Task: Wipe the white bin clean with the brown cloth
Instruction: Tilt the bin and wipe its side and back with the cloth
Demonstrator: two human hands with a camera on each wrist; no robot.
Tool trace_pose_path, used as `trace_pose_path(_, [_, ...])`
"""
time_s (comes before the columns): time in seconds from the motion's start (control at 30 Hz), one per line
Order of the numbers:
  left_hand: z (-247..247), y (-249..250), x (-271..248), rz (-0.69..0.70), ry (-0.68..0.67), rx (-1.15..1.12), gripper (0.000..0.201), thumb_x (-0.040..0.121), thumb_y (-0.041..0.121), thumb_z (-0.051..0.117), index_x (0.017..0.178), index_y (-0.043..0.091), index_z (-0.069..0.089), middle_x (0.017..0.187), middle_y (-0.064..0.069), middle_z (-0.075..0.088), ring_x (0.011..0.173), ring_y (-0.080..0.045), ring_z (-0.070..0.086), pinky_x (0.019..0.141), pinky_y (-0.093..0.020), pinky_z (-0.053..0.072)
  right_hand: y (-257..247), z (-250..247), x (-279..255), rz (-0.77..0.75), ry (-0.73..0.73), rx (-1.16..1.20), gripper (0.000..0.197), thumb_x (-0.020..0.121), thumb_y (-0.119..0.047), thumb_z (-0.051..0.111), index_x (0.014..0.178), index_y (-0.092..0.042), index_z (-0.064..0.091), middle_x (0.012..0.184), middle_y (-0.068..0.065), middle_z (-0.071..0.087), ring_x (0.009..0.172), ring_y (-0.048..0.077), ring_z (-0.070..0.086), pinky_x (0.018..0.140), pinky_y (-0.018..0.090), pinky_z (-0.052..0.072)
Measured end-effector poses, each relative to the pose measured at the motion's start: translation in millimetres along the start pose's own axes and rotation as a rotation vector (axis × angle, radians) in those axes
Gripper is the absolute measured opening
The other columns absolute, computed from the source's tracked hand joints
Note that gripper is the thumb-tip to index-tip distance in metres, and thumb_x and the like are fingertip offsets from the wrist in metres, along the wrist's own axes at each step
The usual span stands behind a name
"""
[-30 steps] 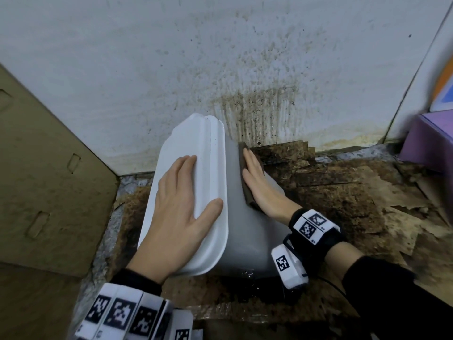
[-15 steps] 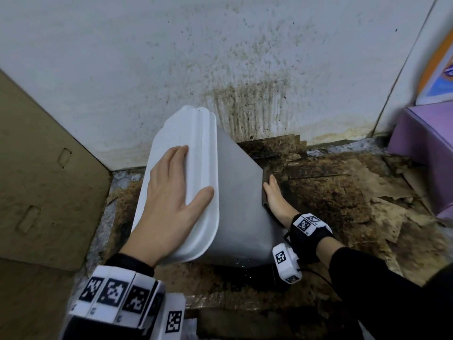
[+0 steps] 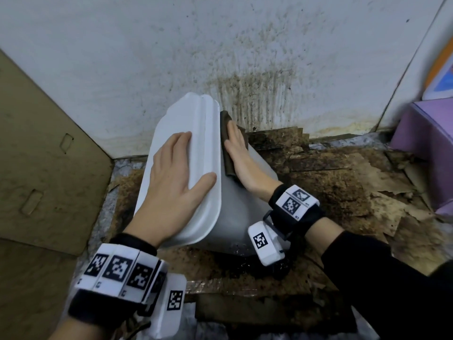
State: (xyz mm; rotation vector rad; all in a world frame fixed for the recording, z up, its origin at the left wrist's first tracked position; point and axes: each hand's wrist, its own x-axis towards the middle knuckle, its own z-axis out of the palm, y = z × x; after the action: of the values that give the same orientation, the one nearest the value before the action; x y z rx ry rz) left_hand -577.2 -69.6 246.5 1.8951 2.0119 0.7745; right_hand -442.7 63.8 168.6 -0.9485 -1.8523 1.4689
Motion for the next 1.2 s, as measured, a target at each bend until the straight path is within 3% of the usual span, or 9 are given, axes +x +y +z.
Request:
trace_pose_path(0.13, [0.4, 0.0, 0.4, 0.003, 0.003, -0.010, 0.087, 0.085, 0.065, 0.039, 0.158, 0.022, 0.018, 0.160, 0.010, 0.018, 0.150, -0.010, 0.011, 0.119, -0.030, 0.010, 37.4, -6.7, -2.0, 0.000, 0.025, -0.131, 0.058, 0.114, -0.032, 0.018, 0.162, -0.021, -0.012, 0.170, -0.009, -0.018, 0.156, 0.007, -0.017, 0.127, 0.028, -0.009])
trace_pose_path(0.37, [0.4, 0.2, -1.5, 0.009, 0.004, -0.021, 0.086, 0.086, 0.065, 0.039, 0.159, 0.024, 0.017, 0.159, 0.015, 0.016, 0.149, -0.005, 0.009, 0.117, -0.029, 0.009, 113.0, -38.1, -26.6, 0.365, 0.057, -0.106, 0.058, 0.113, -0.033, 0.017, 0.163, -0.020, -0.010, 0.171, -0.005, -0.015, 0.158, 0.010, -0.012, 0.129, 0.038, -0.004])
trace_pose_path(0.53, [1.9, 2.4, 0.6, 0.008, -0.007, -0.009, 0.088, 0.086, 0.067, 0.038, 0.159, 0.025, 0.015, 0.161, 0.014, 0.014, 0.149, -0.005, 0.009, 0.117, -0.029, 0.009, 138.7, -41.8, -32.7, 0.470, 0.084, -0.068, 0.058, 0.112, -0.039, 0.015, 0.163, -0.024, -0.009, 0.172, -0.008, -0.012, 0.158, 0.008, -0.007, 0.130, 0.040, -0.001])
trace_pose_path(0.77, [3.7, 5.1, 1.5, 0.004, -0.003, -0.001, 0.088, 0.084, 0.066, 0.037, 0.159, 0.024, 0.016, 0.161, 0.012, 0.016, 0.149, -0.009, 0.011, 0.118, -0.033, 0.013, 102.4, -31.0, -32.8, 0.413, 0.152, -0.026, 0.056, 0.113, -0.031, 0.016, 0.164, -0.019, -0.004, 0.172, -0.004, -0.010, 0.159, 0.013, -0.010, 0.129, 0.041, -0.004])
trace_pose_path(0.87, [4.5, 5.9, 2.7, 0.014, 0.004, 0.007, 0.088, 0.084, 0.065, 0.037, 0.158, 0.022, 0.017, 0.160, 0.010, 0.016, 0.148, -0.009, 0.011, 0.118, -0.032, 0.013, 60.1, -18.7, -32.8, 0.344, 0.154, 0.040, 0.054, 0.113, -0.031, 0.015, 0.164, -0.021, -0.001, 0.171, -0.008, -0.006, 0.158, 0.011, -0.008, 0.127, 0.034, -0.008])
trace_pose_path(0.93, [5.4, 6.6, 4.5, 0.024, 0.007, 0.023, 0.090, 0.083, 0.066, 0.036, 0.158, 0.019, 0.018, 0.161, 0.006, 0.017, 0.150, -0.011, 0.011, 0.119, -0.032, 0.012, 30.8, -4.7, -33.8, 0.246, 0.162, 0.161, 0.060, 0.110, -0.050, 0.020, 0.164, -0.029, 0.004, 0.172, -0.013, -0.002, 0.158, 0.007, -0.004, 0.129, 0.037, -0.004])
trace_pose_path(1.0, [6.8, 7.2, 6.0, 0.029, 0.007, 0.038, 0.091, 0.083, 0.066, 0.036, 0.159, 0.018, 0.018, 0.162, 0.004, 0.018, 0.150, -0.013, 0.010, 0.119, -0.031, 0.011, 6.0, 8.5, -37.5, 0.199, 0.135, 0.289, 0.077, 0.094, -0.079, 0.025, 0.161, -0.044, 0.011, 0.170, -0.022, 0.006, 0.157, 0.000, 0.002, 0.130, 0.045, 0.003])
trace_pose_path(1.03, [7.5, 6.8, 6.0, 0.027, 0.006, 0.039, 0.091, 0.083, 0.067, 0.035, 0.159, 0.018, 0.017, 0.162, 0.004, 0.017, 0.150, -0.013, 0.010, 0.118, -0.030, 0.011, -2.6, 14.9, -40.9, 0.172, 0.109, 0.325, 0.080, 0.089, -0.084, 0.025, 0.160, -0.048, 0.013, 0.168, -0.026, 0.008, 0.156, -0.003, 0.003, 0.129, 0.046, 0.005])
trace_pose_path(1.2, [8.4, 8.1, 5.5, 0.025, 0.012, 0.032, 0.091, 0.083, 0.066, 0.036, 0.158, 0.019, 0.018, 0.161, 0.004, 0.018, 0.148, -0.015, 0.014, 0.118, -0.032, 0.013, -20.1, 29.5, -73.1, 0.019, 0.139, 0.210, 0.062, 0.103, -0.065, 0.015, 0.161, -0.045, 0.010, 0.167, -0.030, 0.007, 0.153, -0.009, 0.000, 0.130, 0.042, 0.005])
